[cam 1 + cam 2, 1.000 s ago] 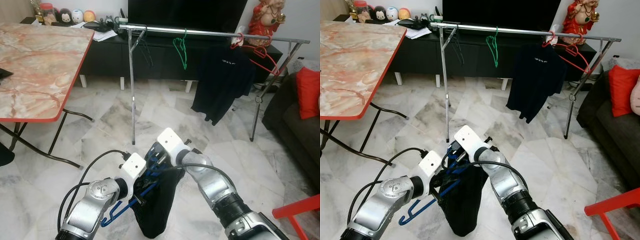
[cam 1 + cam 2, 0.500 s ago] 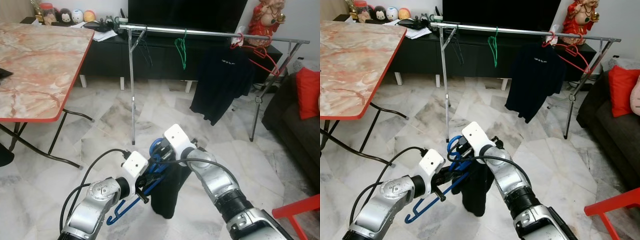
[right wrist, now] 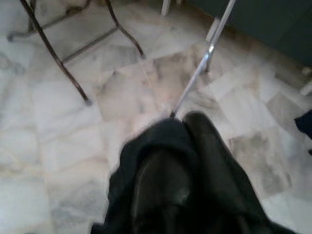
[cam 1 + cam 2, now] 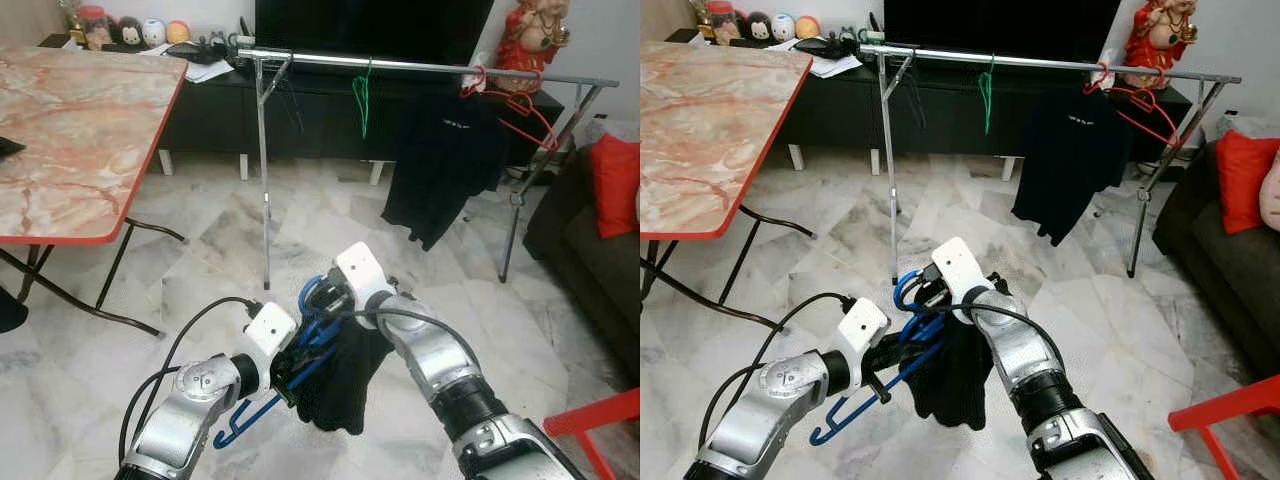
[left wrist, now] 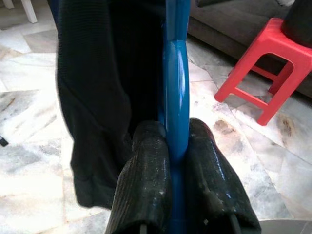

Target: Hang hanger

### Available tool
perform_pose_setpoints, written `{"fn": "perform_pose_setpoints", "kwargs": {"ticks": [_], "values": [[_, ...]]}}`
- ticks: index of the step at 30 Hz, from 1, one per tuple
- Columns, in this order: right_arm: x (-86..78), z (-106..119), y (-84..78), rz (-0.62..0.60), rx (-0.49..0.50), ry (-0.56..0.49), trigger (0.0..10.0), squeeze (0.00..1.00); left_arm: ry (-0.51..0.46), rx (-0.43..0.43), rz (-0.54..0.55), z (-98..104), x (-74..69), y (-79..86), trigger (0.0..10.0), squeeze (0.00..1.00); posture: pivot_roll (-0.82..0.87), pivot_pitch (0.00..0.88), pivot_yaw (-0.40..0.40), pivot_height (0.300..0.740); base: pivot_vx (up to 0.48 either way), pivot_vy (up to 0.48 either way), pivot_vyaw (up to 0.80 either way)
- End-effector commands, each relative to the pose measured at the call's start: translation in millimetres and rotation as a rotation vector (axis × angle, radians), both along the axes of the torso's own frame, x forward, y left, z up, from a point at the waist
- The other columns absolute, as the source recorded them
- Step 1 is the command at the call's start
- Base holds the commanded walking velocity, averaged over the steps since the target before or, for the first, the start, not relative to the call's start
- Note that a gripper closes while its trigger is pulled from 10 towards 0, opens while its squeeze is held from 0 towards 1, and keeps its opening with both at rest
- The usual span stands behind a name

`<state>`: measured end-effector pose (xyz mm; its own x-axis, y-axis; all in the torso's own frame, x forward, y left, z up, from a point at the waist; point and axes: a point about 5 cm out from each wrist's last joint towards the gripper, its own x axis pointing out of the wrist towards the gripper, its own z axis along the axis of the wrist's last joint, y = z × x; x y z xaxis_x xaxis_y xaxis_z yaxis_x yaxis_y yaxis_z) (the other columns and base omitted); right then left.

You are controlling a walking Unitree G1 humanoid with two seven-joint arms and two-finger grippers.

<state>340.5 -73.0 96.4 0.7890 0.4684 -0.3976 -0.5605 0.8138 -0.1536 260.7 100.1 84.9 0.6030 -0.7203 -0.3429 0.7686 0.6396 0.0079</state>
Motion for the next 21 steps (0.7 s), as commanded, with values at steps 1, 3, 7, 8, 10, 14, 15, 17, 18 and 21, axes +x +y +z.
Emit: {"fn": "perform_pose_setpoints", "kwargs": {"ticks": [1,3,7,8,10,14,15,17,18,21], "values": [[6.0,17.9,6.0,0.005,0.057,-0.039,10.0,0.0,-0.035,-0.024,-0.062,4.9,-2.3,-14.3,10.0,0.0,0.02,0.0,-0.154,0.74,0.0,0.0,0.0],[5.7,17.8,7.7,0.003,0.08,-0.027,10.0,0.0,-0.037,-0.026,-0.064,5.1,-2.2,-15.4,10.0,0.0,0.02,0.0,-0.155,0.74,0.0,0.0,0.0],[5.1,17.8,9.9,-0.001,0.093,-0.02,10.0,0.0,-0.04,-0.028,-0.064,4.9,-2.0,-16.8,10.0,0.0,0.02,0.0,-0.155,0.74,0.0,0.0,0.0],[4.2,17.0,11.1,0.008,0.087,-0.018,10.0,0.0,-0.041,-0.027,-0.063,4.5,-1.8,-17.3,10.0,0.0,0.02,0.0,-0.155,0.74,0.0,0.0,0.0],[3.7,16.6,11.5,0.012,0.087,-0.017,10.0,0.0,-0.042,-0.027,-0.063,4.4,-1.9,-17.5,10.0,0.0,0.02,0.0,-0.155,0.74,0.0,0.0,0.0],[3.0,16.1,11.1,0.014,0.085,-0.014,10.0,0.0,-0.042,-0.03,-0.064,4.4,-2.2,-18.2,10.0,0.0,0.02,0.0,-0.155,0.74,0.0,0.0,0.0],[3.1,16.7,11.2,0.014,0.088,-0.015,10.0,0.0,-0.042,-0.031,-0.065,4.3,-2.2,-18.5,10.0,0.0,0.02,0.0,-0.155,0.74,0.0,0.0,0.0],[3.6,19.1,12.6,0.02,0.093,-0.018,10.0,0.0,-0.044,-0.033,-0.066,4.6,-1.4,-19.9,10.0,0.0,0.02,0.0,-0.159,0.74,0.0,0.0,0.0],[3.9,20.4,13.9,0.025,0.097,-0.02,10.0,0.0,-0.047,-0.038,-0.066,5.3,-0.6,-21.1,10.0,0.0,0.02,0.0,-0.16,0.74,0.0,0.0,0.0],[3.8,21.7,16.1,0.033,0.102,-0.02,10.0,0.0,-0.052,-0.047,-0.068,7.0,0.2,-22.7,10.0,0.0,0.01,0.0,-0.164,0.74,0.0,0.0,0.0]]}}
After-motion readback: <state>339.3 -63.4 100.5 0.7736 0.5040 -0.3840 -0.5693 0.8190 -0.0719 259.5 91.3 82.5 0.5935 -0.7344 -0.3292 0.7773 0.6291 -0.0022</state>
